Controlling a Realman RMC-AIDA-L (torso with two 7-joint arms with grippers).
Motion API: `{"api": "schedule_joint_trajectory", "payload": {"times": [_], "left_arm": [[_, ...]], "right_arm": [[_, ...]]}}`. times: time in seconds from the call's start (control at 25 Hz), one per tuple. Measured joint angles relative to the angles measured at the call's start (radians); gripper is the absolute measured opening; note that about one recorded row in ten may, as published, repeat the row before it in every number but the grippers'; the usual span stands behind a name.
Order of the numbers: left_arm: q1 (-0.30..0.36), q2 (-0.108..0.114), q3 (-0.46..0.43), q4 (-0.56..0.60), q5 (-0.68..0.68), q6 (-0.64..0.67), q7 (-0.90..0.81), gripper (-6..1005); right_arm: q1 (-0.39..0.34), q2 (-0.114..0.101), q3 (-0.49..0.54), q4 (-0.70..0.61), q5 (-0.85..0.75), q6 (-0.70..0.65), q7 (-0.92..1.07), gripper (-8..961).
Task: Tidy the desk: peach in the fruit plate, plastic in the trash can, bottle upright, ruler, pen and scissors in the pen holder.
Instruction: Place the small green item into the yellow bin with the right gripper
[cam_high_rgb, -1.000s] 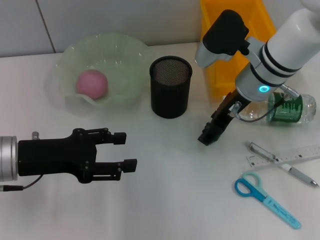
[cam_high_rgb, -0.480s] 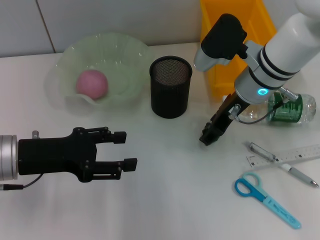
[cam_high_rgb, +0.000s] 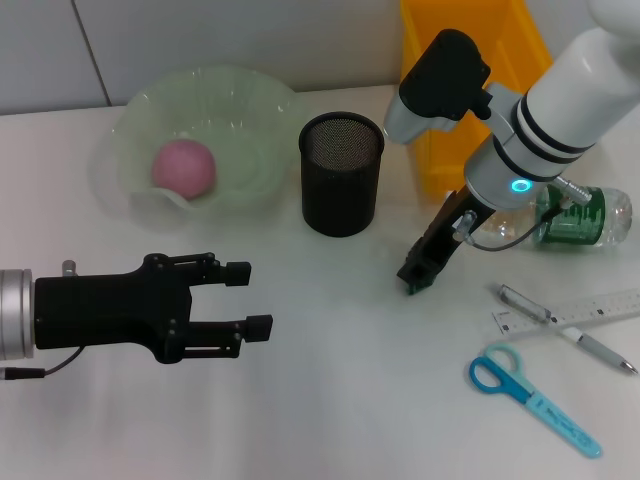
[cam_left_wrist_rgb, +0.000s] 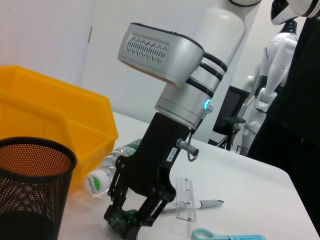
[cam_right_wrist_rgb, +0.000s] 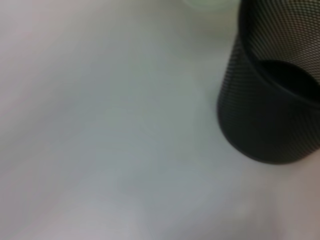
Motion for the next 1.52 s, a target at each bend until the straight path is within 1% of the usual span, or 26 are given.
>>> {"api": "schedule_joint_trajectory", "payload": {"times": [0.08,0.16,0.2,0.24,0.36,0.4,0.44,0.52,0.56,0.6,0.68,0.76,0.8,0.84,0.96,1.0,1.04,1.16,1.2,1.24,1.28,1.36,1.4,1.44,1.52], "left_arm": [[0.000,0.001,0.000,0.000,0.000,0.000,0.000,757],[0.000,0.002,0.000,0.000,0.000,0.000,0.000,757],[0.000,0.002,0.000,0.000,0.000,0.001,0.000,757],[0.000,0.002,0.000,0.000,0.000,0.002,0.000,757],[0.000,0.003,0.000,-0.001,0.001,0.002,0.003,757],[0.000,0.003,0.000,-0.001,0.002,0.001,0.006,757],[0.000,0.003,0.000,-0.001,0.002,0.001,0.006,756],[0.000,0.003,0.000,-0.001,0.003,0.001,0.008,756],[0.000,0.002,0.000,-0.001,0.003,0.001,0.009,756],[-0.001,0.001,0.000,-0.001,0.004,0.001,0.009,756],[-0.002,0.001,0.000,-0.001,0.004,0.001,0.010,756],[-0.002,0.001,0.000,-0.001,0.003,0.002,0.010,756],[-0.002,0.001,0.000,-0.001,0.003,0.003,0.010,756],[-0.002,0.001,0.000,-0.001,0.003,0.003,0.010,756],[-0.003,0.000,0.000,0.000,0.002,0.004,0.010,755],[-0.003,0.000,0.000,0.000,0.002,0.004,0.010,755],[-0.003,0.000,0.000,0.000,0.002,0.005,0.010,755],[-0.003,0.000,0.000,0.000,0.002,0.005,0.008,755],[-0.003,0.000,0.000,0.000,0.002,0.005,0.007,755],[-0.003,0.000,0.000,0.000,0.002,0.005,0.007,755],[-0.003,0.001,0.000,0.000,0.001,0.005,0.006,755],[-0.003,0.000,0.000,0.000,0.001,0.005,0.006,754],[-0.003,0.000,0.000,0.001,0.001,0.005,0.006,754],[-0.003,0.000,0.000,0.001,0.001,0.005,0.006,754],[-0.005,0.000,0.000,0.001,0.001,0.005,0.005,754]], "right_arm": [[-0.002,0.000,0.000,-0.009,0.011,-0.011,0.000,466],[-0.014,0.000,0.001,-0.043,0.038,-0.050,0.000,435],[-0.036,0.000,0.000,-0.097,0.074,-0.096,-0.001,427],[-0.036,0.000,0.000,-0.097,0.074,-0.096,-0.001,420],[-0.076,0.000,0.004,-0.188,0.129,-0.157,-0.003,397],[-0.110,-0.002,0.013,-0.259,0.174,-0.205,-0.008,389],[-0.110,-0.002,0.013,-0.259,0.174,-0.205,-0.008,373],[-0.143,-0.004,0.030,-0.331,0.215,-0.247,-0.018,341],[-0.159,-0.004,0.046,-0.369,0.232,-0.267,-0.024,331],[-0.186,-0.004,0.086,-0.432,0.256,-0.293,-0.031,322],[-0.195,-0.004,0.107,-0.457,0.265,-0.300,-0.032,303],[-0.215,-0.004,0.165,-0.503,0.290,-0.303,-0.034,289],[-0.232,-0.008,0.231,-0.529,0.324,-0.292,-0.046,285],[-0.232,-0.008,0.231,-0.529,0.324,-0.292,-0.046,281],[-0.253,-0.012,0.335,-0.548,0.380,-0.240,-0.075,268],[-0.268,-0.014,0.381,-0.554,0.397,-0.175,-0.081,264],[-0.268,-0.014,0.381,-0.554,0.397,-0.175,-0.081,260],[-0.293,-0.014,0.400,-0.549,0.393,-0.016,-0.081,248],[-0.300,-0.013,0.396,-0.529,0.373,0.075,-0.079,247],[-0.300,-0.013,0.396,-0.529,0.373,0.075,-0.079,246],[-0.292,-0.015,0.393,-0.487,0.343,0.139,-0.075,246],[-0.282,-0.016,0.393,-0.462,0.328,0.163,-0.074,244],[-0.257,-0.023,0.391,-0.404,0.298,0.198,-0.073,254],[-0.257,-0.023,0.391,-0.404,0.298,0.198,-0.073,265],[-0.221,-0.033,0.388,-0.334,0.256,0.216,-0.073,286]]}}
